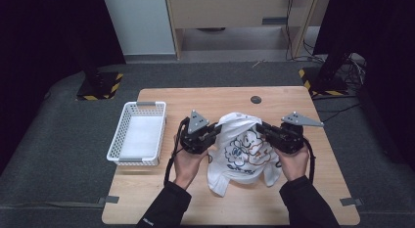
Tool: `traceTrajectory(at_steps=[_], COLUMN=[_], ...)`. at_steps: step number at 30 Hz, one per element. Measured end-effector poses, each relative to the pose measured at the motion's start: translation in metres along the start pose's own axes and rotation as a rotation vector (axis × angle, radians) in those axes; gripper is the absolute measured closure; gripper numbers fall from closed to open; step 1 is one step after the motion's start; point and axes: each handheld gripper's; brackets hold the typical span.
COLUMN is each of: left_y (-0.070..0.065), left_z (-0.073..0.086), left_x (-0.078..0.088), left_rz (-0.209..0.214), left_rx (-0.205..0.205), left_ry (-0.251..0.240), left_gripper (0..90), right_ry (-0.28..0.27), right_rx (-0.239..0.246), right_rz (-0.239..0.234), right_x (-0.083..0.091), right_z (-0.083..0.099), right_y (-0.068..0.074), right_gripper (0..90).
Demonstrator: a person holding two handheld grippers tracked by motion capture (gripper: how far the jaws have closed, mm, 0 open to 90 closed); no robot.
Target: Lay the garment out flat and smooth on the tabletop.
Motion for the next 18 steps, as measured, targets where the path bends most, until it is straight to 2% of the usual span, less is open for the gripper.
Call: traceTrajectory(at_steps=[4, 9, 10, 11, 12, 13, 14, 15, 16, 18], left_y=[0.002, 0.010, 0.012, 0.015, 0.020, 0.025, 0.031, 0.036, 0.040, 0.043], left_z=[-0.019, -0.036, -0.039, -0.041, -0.042, -0.043, -0.042, -0.041, -0.039, -0.034], left_x=[-0.010, -0.021, -0.025, -0.029, -0.035, -0.040, -0.044, -0.046, -0.046, -0.044], left_rz=[-0.064, -0.098, -0.116, -0.154, -0.193, -0.220, -0.230, -0.219, -0.200, -0.182], left_rx=[-0.032, -0.015, -0.013, -0.014, -0.015, -0.002, 0.028, 0.074, 0.114, 0.141], left_ry=[-0.016, -0.050, -0.060, -0.078, -0.086, -0.078, -0.063, -0.047, -0.041, -0.053], left_gripper=[81.8, 81.2, 79.6, 73.9, 63.2, 56.7, 53.2, 50.6, 52.2, 51.1], right_ry=[-0.021, -0.028, -0.033, -0.039, -0.039, -0.033, -0.024, -0.010, -0.002, 0.002], right_rx=[0.001, 0.004, 0.000, -0.005, -0.007, -0.006, -0.003, -0.008, -0.007, 0.009], right_rz=[0.046, 0.098, 0.115, 0.145, 0.184, 0.219, 0.240, 0.252, 0.263, 0.267], right_x=[-0.010, -0.022, -0.026, -0.030, -0.034, -0.039, -0.043, -0.045, -0.046, -0.045], right_z=[-0.014, -0.030, -0.033, -0.035, -0.037, -0.038, -0.037, -0.036, -0.035, -0.032], right_y=[-0.005, -0.010, -0.013, -0.015, -0.018, -0.021, -0.024, -0.027, -0.028, -0.029], right_gripper=[80.3, 77.9, 73.6, 66.9, 60.7, 57.3, 55.8, 54.2, 51.7, 48.3])
Point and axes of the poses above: each handheld gripper's, and its own axes: x roughly backward along the jaws, z roughly out of its underside, y roughly to its left, and after that the axes turned 11 degrees about x, right-handed
